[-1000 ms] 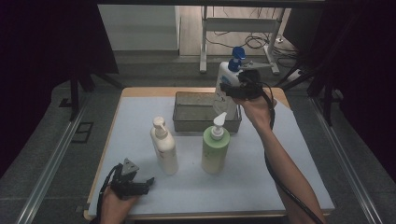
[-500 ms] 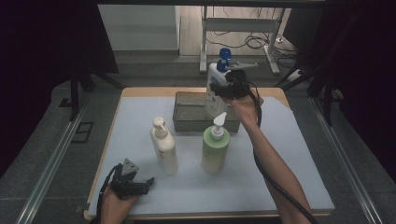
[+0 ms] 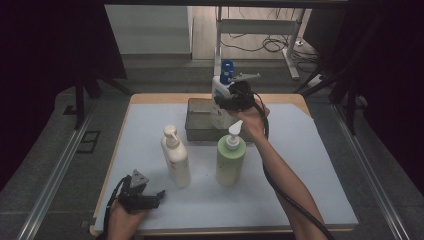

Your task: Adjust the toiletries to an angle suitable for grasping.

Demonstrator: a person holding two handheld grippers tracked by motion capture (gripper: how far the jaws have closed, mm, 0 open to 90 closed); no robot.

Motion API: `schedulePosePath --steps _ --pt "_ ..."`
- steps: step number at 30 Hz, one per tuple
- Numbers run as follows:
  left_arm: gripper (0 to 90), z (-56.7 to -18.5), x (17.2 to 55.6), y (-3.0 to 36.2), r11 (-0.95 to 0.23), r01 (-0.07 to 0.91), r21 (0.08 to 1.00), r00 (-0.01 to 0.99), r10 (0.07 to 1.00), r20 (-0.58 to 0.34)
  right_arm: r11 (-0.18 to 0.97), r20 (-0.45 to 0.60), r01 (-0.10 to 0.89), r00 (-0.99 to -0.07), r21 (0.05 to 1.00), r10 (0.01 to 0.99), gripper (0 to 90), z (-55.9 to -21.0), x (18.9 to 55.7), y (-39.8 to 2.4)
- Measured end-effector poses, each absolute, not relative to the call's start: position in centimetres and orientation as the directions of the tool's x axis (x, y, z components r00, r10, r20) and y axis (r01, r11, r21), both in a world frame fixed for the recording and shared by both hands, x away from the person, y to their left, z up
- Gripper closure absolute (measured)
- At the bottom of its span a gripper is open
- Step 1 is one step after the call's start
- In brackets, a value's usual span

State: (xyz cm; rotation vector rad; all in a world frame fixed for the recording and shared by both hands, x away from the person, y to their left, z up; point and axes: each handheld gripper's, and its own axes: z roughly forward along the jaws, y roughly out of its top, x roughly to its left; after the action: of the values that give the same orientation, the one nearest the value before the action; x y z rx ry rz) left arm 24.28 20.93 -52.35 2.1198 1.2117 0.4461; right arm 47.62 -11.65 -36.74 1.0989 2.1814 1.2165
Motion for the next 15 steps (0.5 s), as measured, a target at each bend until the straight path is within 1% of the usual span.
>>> schedulePosePath --steps 15 --pt "12.7 -52.3 24.3 20.9 -0.364 0.637 0.68 0.515 0.857 -0.024 0.335 0.022 0.458 -0.616 0.823 0.788 40.4 -39.4 47.7 -11.5"
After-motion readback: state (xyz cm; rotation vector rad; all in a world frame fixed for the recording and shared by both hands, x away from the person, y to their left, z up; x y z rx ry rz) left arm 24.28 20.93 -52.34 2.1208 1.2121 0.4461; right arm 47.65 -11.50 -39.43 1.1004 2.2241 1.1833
